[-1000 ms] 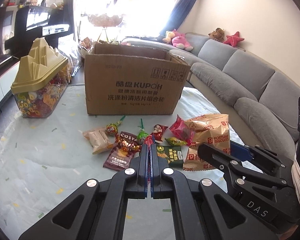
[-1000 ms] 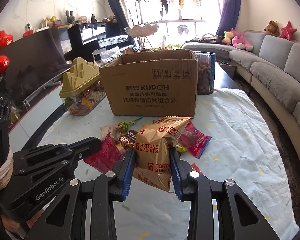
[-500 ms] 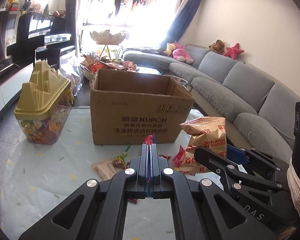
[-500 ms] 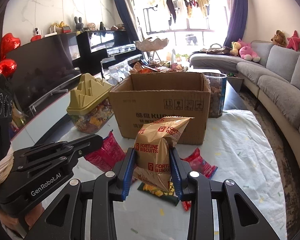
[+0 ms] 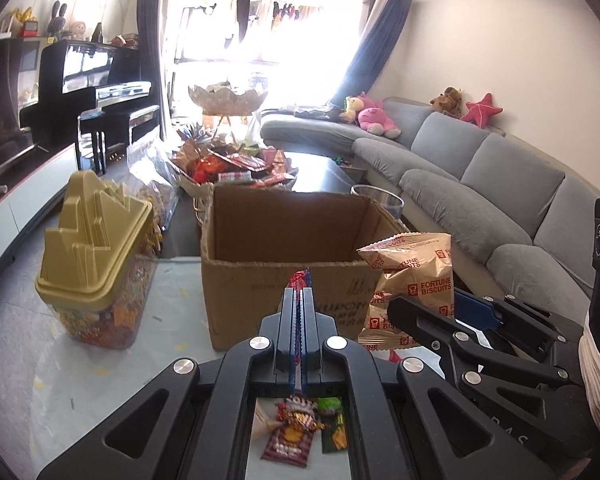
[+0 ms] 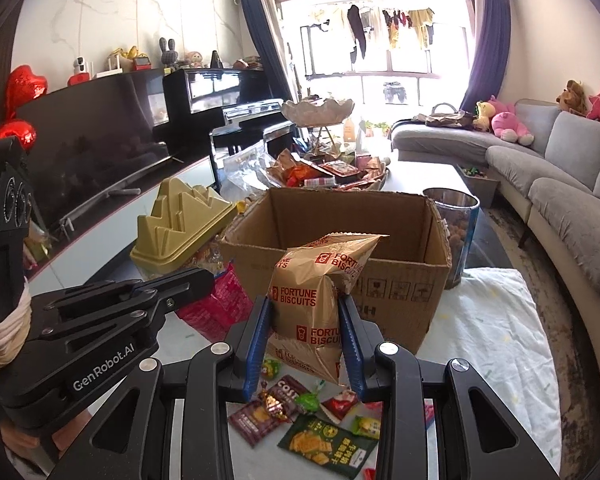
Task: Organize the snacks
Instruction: 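Open the left tool over the cardboard box while the right tool drops the biscuits bag in, then move both open tools back over the remaining snacks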
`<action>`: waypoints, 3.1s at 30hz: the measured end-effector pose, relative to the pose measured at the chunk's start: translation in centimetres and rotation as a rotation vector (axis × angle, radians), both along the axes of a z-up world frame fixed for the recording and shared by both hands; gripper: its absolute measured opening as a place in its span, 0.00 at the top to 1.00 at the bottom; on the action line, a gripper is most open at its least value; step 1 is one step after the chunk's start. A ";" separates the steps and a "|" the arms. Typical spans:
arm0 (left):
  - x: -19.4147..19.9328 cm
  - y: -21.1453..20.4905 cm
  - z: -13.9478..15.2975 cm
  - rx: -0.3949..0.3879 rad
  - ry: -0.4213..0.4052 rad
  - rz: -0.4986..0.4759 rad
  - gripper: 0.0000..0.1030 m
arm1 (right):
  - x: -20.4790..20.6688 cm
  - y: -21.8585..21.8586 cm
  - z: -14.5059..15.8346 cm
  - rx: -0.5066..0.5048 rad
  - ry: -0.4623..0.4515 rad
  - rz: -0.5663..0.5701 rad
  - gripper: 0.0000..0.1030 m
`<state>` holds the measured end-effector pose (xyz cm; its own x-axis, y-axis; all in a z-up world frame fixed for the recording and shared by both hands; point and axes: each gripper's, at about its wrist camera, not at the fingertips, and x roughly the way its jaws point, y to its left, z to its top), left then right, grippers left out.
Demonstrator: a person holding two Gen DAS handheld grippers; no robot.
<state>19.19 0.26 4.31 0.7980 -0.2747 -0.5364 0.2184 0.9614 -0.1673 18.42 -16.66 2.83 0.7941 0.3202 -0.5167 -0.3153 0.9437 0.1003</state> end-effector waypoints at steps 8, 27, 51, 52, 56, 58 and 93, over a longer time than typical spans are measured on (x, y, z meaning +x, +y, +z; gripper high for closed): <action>2.8 0.0 3.0 0.056 -0.061 0.011 0.97 | 4.4 0.4 2.2 0.021 -0.003 0.000 0.66; 10.2 -1.0 4.8 0.117 -0.026 0.021 0.71 | 11.3 0.0 3.9 0.003 0.017 -0.038 0.65; 0.3 -0.5 4.4 0.188 -0.056 0.111 0.17 | 5.1 -2.0 3.4 -0.053 -0.017 -0.089 0.33; -0.2 -0.6 4.4 0.194 -0.057 0.113 0.16 | 4.5 -2.1 3.4 -0.053 -0.020 -0.085 0.33; -1.9 -0.8 4.6 0.196 -0.059 0.119 0.14 | 2.6 -2.1 3.5 -0.063 -0.025 -0.072 0.33; -2.7 -0.9 4.6 0.194 -0.054 0.132 0.12 | 1.7 -2.2 3.5 -0.065 -0.025 -0.069 0.33; -7.8 -1.3 -10.5 0.175 0.334 0.206 0.08 | -5.0 -5.3 -9.0 -0.111 0.275 -0.172 0.28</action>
<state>11.36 -1.02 -6.20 0.6011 -0.0099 -0.7991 -0.0194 0.9994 -0.0270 13.39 -21.99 -6.22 0.6575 0.1232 -0.7433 -0.1257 0.9907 0.0530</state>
